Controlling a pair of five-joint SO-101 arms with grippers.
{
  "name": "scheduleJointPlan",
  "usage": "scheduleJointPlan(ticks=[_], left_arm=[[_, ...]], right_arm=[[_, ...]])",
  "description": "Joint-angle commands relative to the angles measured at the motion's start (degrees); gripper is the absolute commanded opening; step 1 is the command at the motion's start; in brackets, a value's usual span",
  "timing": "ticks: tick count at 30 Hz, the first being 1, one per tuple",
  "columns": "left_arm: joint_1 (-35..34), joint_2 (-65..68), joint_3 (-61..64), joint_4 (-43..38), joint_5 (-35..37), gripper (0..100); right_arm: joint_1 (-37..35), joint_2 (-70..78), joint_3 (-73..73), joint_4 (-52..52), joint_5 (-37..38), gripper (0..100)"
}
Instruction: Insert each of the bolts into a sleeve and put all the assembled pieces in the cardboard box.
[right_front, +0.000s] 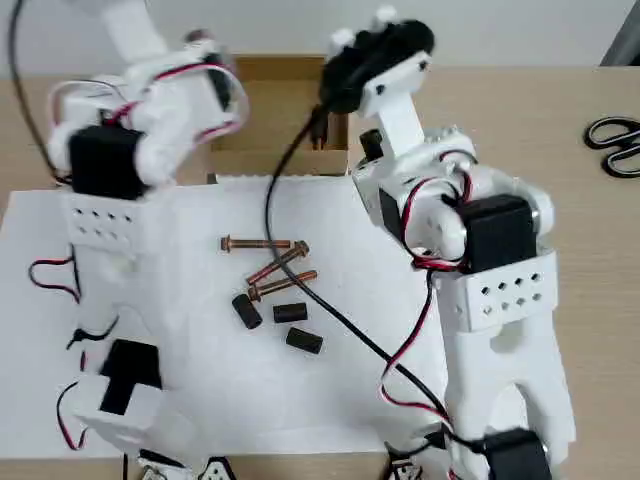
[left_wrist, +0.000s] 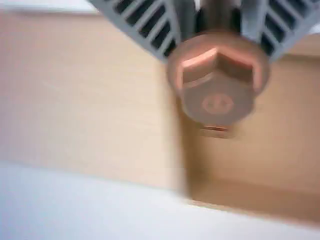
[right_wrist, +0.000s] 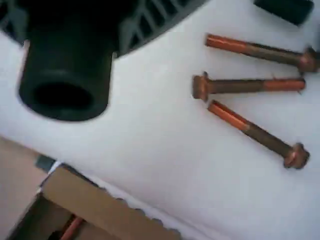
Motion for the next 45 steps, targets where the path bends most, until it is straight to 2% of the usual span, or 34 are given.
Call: scheduleJointPlan(ticks=[1,6,10,15,27,30,35,45], left_arm=[[6.5,-3.5,-6.9,2.2,-1.4,0],[10.6,-3.5,-8.7,4.0,-2.9,0],[10.9,-3.5,-8.7,6.6,-2.7,0],[11.2,-3.5,-8.7,8.3,-2.6,0],[14.5,-10.3,-4.1,9.4,-0.9,0],[14.2,-10.8,-3.5,8.0,-0.9,0],[14.2,-11.5,4.5,3.0,-0.9,0],[14.6,-11.5,10.7,-1.1,-0.9,0]], right_arm=[[-0.6,-8.3,14.3,-12.2,-4.2,0.5],[-2.6,-21.0,40.0,-34.5,-5.1,0.4],[-2.8,-30.1,51.0,-43.7,-5.0,0.2],[-2.9,-33.9,52.0,-43.9,-11.5,0.2],[-8.7,-34.1,52.0,-40.5,-11.8,0.2],[-8.9,-34.0,52.0,-40.3,-11.8,0.2],[-12.2,-34.3,52.0,-38.7,-11.8,0.2],[-12.5,-34.5,51.8,-38.7,-11.7,0.2]])
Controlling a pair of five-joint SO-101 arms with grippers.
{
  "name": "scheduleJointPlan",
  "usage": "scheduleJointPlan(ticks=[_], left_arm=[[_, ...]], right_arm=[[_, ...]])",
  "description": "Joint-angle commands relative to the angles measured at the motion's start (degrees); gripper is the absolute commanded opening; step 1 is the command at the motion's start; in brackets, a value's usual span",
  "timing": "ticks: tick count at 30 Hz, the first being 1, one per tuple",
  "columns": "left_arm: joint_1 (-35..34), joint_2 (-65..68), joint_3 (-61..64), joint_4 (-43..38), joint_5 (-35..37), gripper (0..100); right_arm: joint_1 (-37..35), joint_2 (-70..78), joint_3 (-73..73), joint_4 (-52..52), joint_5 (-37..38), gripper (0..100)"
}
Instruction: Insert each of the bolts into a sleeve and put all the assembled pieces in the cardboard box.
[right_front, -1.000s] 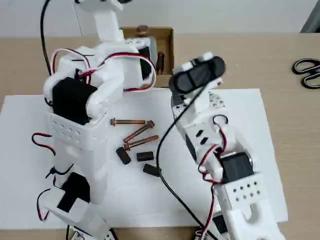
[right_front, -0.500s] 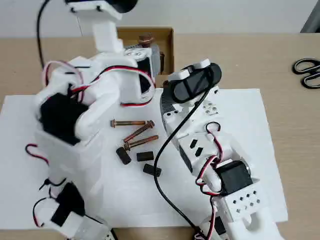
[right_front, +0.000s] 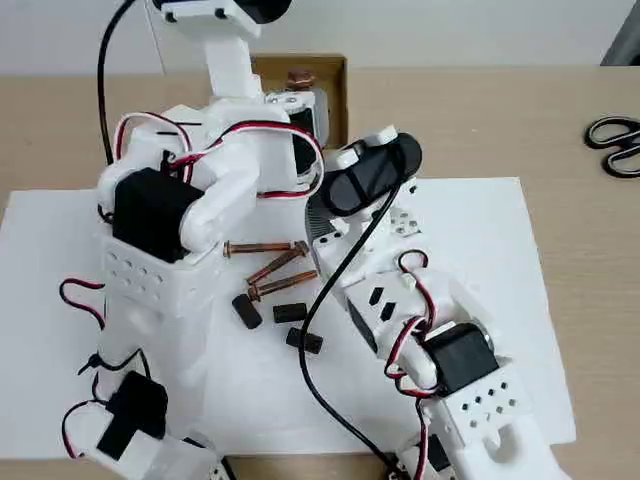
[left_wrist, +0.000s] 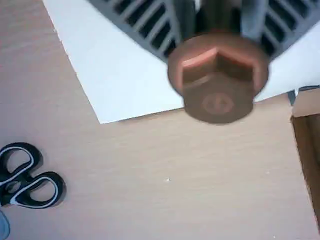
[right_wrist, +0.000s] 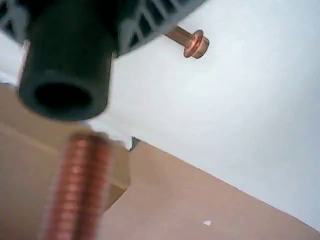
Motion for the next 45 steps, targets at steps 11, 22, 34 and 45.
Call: scheduleJointPlan(ticks=[11,22,34,45], left_arm=[[2.6,-2.0,3.6,-3.3,0.4,0],[4.9,-2.5,10.0,-0.4,0.4,0],[6.6,-15.3,18.3,0.4,4.3,34],[-9.7,-24.8,15.3,-18.9,4.9,57]], right_arm=[[-0.4,-1.4,-1.2,0.0,-0.3,0.2],[-0.2,-1.1,-2.5,0.0,-0.3,0.2],[-0.1,-0.9,-3.1,0.0,-0.3,0.2],[-0.1,-1.4,-3.1,0.1,-0.4,21.3]])
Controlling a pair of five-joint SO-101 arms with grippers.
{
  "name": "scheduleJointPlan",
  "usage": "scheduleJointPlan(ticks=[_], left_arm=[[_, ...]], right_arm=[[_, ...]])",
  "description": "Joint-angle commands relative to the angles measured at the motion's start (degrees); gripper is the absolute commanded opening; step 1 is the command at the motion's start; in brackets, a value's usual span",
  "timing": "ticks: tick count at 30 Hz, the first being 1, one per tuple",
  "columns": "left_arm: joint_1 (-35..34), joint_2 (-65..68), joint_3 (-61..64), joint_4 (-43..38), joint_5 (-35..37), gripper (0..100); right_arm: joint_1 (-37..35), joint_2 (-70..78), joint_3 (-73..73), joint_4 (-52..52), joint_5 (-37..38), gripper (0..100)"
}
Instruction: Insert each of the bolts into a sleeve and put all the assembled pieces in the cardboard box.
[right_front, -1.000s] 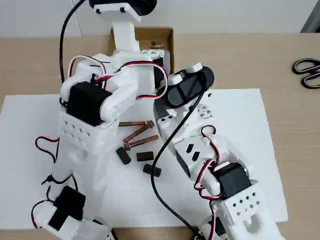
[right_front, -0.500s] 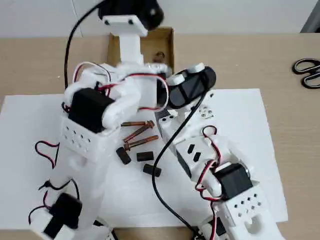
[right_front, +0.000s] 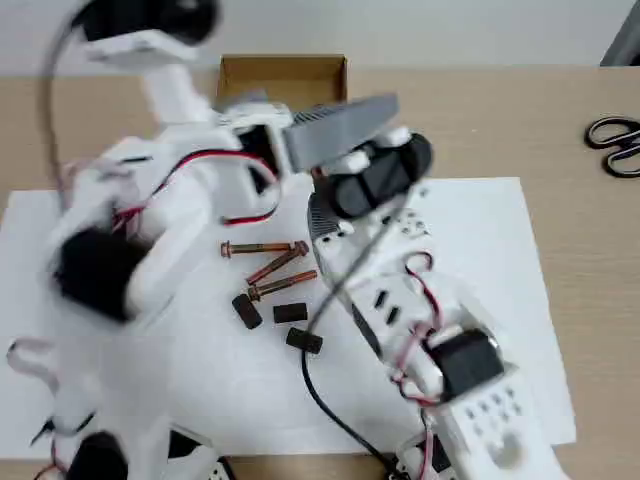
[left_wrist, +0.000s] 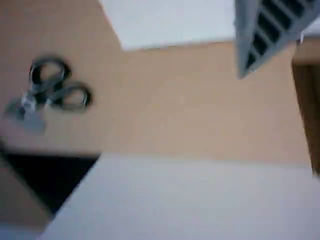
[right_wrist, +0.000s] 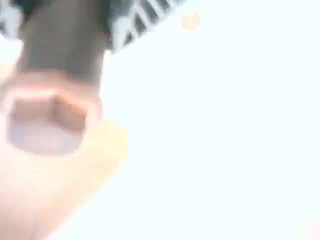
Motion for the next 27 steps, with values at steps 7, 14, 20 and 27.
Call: scheduleJointPlan(ticks=[7,14,20,27], left_arm=[[-16.2,-5.9,-2.8,-2.8,0.8,57],[-19.0,-4.1,8.0,8.0,0.8,57],[-18.8,1.3,17.5,6.2,0.8,57],[-18.6,12.5,18.1,5.4,2.7,57]], right_arm=[[0.0,-0.6,-2.0,-0.2,-0.3,22.1],[2.4,2.1,-2.0,-0.2,-0.4,17.3],[11.5,6.0,-5.3,1.7,-0.4,17.2],[21.4,11.6,-7.3,4.2,-0.4,17.1]])
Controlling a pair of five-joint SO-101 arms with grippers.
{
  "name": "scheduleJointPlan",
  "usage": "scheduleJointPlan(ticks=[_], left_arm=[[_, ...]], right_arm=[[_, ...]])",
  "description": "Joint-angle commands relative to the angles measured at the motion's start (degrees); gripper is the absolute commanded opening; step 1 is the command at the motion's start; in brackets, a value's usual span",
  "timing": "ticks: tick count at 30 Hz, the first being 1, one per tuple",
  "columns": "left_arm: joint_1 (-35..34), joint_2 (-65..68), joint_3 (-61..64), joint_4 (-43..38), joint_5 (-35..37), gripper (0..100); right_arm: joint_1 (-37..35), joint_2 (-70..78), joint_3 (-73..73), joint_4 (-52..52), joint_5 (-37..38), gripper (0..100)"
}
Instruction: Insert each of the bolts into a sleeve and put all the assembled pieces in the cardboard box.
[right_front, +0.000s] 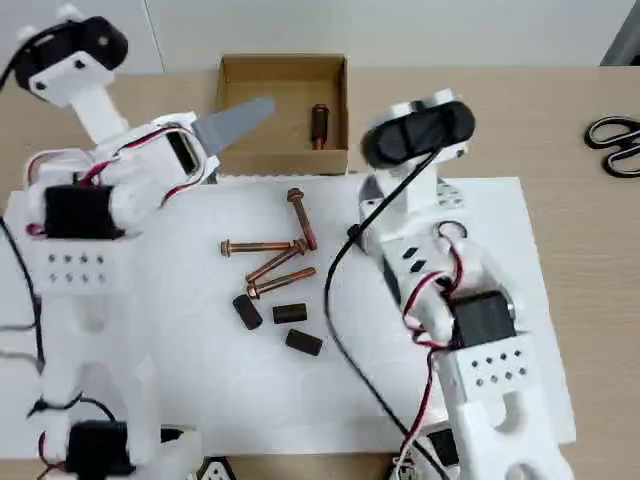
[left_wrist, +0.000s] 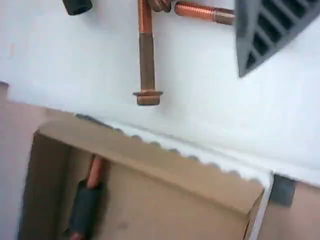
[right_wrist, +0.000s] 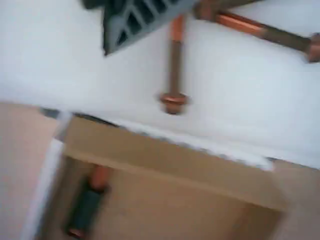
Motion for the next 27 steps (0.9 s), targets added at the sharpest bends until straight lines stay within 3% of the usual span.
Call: scheduleJointPlan(ticks=[1,5,10,16,20,27], left_arm=[[0.3,6.2,-0.3,0.0,0.6,57],[1.2,14.5,-3.0,8.4,2.2,57],[5.5,23.4,-10.8,16.2,2.6,57],[7.0,25.8,-16.3,16.7,2.6,57],[3.4,25.8,-16.2,16.8,2.6,57],[-4.5,24.4,-13.4,16.8,2.6,57]], right_arm=[[6.3,3.6,-3.1,0.6,-0.2,17.2],[8.5,13.7,-10.8,9.0,0.7,17.1],[6.5,31.1,-30.6,24.6,1.8,17.0],[2.0,48.1,-53.2,44.4,17.5,17.0],[3.2,56.0,-57.9,45.9,25.0,17.0],[3.4,64.7,-58.6,43.2,31.4,17.0]])
